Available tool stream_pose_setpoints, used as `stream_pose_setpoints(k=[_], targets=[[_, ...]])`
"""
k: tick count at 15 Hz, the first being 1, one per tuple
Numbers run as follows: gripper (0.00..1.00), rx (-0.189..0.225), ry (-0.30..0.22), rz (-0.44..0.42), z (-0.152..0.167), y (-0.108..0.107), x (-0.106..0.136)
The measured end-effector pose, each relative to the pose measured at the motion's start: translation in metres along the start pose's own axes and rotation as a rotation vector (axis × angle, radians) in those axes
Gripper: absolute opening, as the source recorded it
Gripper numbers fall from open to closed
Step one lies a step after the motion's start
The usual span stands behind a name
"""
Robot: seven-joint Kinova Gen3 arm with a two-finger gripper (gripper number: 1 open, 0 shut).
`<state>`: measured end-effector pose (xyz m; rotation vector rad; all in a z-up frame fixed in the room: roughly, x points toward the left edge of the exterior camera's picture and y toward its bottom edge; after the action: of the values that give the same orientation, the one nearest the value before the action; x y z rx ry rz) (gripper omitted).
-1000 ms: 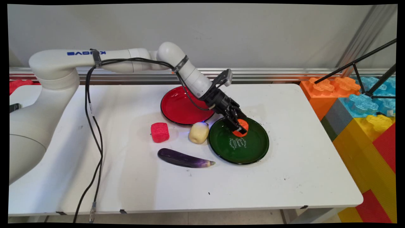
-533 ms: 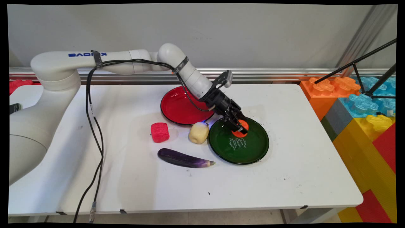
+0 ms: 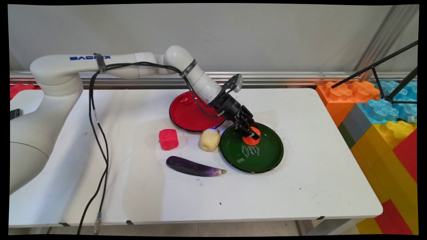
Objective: Place the picked object on the table
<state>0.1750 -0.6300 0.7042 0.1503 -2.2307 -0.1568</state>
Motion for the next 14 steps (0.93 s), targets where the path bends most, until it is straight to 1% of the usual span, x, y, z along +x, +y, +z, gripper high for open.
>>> stream_pose_setpoints(k=[5,9,14], targets=[[0.00,-0.007,0.000,0.006,-0.007,0.008,0.000],[0.00,-0.010,0.021,0.012,-0.019,0.016,0.011],[0.00,-0.005,0.060,0.014,-0.039,0.027,0.027]])
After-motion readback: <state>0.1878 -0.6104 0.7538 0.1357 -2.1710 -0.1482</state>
